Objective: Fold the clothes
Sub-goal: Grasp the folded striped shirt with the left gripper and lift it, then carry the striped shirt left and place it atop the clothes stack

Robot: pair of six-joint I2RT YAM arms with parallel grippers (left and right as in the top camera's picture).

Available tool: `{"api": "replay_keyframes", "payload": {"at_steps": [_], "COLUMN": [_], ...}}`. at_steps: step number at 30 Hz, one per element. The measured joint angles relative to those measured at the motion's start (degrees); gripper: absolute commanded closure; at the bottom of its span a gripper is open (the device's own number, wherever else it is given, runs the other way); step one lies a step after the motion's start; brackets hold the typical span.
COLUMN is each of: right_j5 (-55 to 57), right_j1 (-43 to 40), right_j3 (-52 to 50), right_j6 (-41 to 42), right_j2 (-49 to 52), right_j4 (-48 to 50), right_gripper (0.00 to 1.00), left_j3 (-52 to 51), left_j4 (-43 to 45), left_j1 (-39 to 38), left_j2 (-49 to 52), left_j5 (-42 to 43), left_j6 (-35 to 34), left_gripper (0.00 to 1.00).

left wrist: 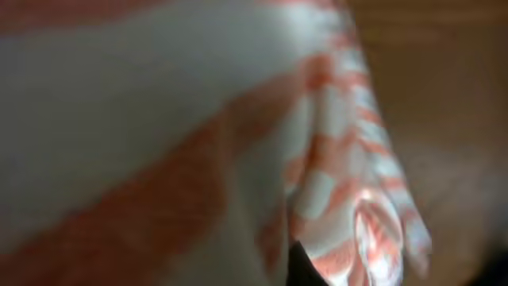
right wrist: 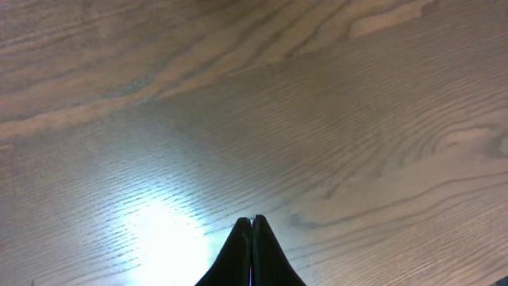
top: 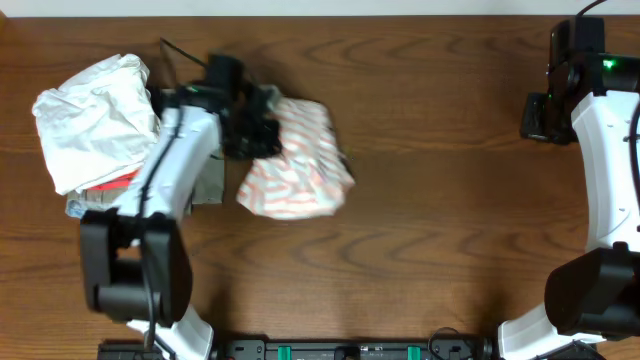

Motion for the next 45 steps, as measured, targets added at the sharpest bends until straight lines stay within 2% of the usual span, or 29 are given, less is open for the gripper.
{"api": "replay_keyframes", "payload": {"at_steps": [4,9,23,36,45], "right_j5": [0.0,0.0,0.0,0.0,0.0], "right_j1": [0.0,0.0,0.0,0.0,0.0], "right_j3": [0.0,0.0,0.0,0.0,0.0], "right_j6": [0.0,-0.2,-0.8,-0.8,-0.8], "right_j2": [0.0,0.0,0.0,0.0,0.0], "right_j4": [0.0,-0.1,0.0,0.0,0.1], "right_gripper": [0.99,0.99,0.99,0.98,0.98], "left_j3": [6.0,9.4,17.1,17.4,17.4], "left_j4": [-3.8,-4.2,-2.6,1.5,3.7], "left_j1": [3.5,7.2,17.3,26.9,31.8], "left_j2": [-1.3,-1.3,-1.3,-1.3,-1.3], "left_j5": [-6.6,-12.5,-15.4,-14.6,-2.0], "left_j6": [2.7,4.6,6.6,7.0,6.9], "left_gripper": [0.94,0.94,0.94,0.94,0.94]}}
